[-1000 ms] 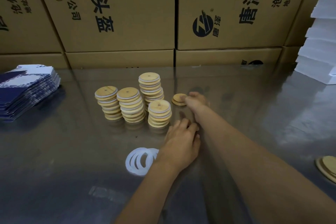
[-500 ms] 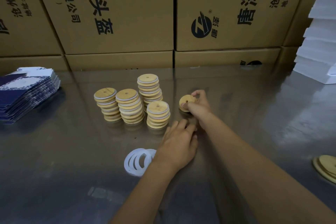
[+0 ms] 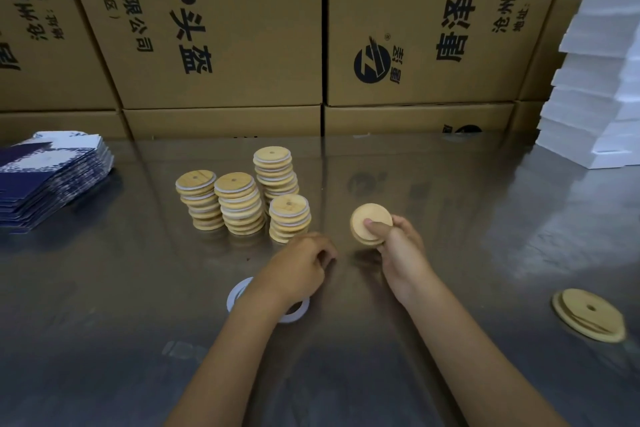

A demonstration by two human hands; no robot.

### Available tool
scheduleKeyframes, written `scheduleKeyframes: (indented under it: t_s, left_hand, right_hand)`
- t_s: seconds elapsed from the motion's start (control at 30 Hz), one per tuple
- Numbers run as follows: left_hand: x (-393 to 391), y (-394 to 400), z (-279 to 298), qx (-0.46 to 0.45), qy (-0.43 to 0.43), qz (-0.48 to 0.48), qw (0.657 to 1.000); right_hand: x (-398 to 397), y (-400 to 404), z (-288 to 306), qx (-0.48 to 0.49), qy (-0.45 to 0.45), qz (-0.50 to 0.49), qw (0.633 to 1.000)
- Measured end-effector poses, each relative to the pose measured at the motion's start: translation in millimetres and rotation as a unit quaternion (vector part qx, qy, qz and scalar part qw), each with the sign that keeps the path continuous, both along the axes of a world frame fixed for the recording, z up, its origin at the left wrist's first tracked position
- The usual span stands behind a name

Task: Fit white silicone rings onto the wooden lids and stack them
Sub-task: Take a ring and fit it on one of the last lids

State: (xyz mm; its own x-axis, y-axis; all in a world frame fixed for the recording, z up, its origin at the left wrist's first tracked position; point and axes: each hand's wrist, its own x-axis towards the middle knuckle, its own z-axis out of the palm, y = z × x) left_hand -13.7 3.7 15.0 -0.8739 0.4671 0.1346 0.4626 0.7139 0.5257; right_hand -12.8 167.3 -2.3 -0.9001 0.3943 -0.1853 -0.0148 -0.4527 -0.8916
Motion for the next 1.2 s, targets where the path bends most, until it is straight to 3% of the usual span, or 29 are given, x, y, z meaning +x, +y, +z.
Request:
scheduleKeyframes:
  t_s: [0.2,0.37,0.83,1.1,1.2]
  left_hand:
    - [-8,-28,14,-0.081,-0.062,0.105,0.989]
    - [-8,-40,16,-0.104,-0.136,0.093,0.981]
    - [1,-35,21,-0.138,-0.201,0.039,0.969]
    - [1,-42,26,-0.050,-0.212,0.041,0.975]
    - [-2,-60,31,-0.106,-0.228,0.071,0.965]
  right_hand:
    - [6,12,-1,-0.070,0.027,0.053,0.996]
    - [6,14,3,-0.078,0.010,0.080,0.994]
    - [13,14,8,-0.075,-0.002,0.099,0.992]
    - [14,15,9,-0.082,-0.006,0.103,0.991]
    - [13,17,8,-0.085,-0.008,0.107,0.991]
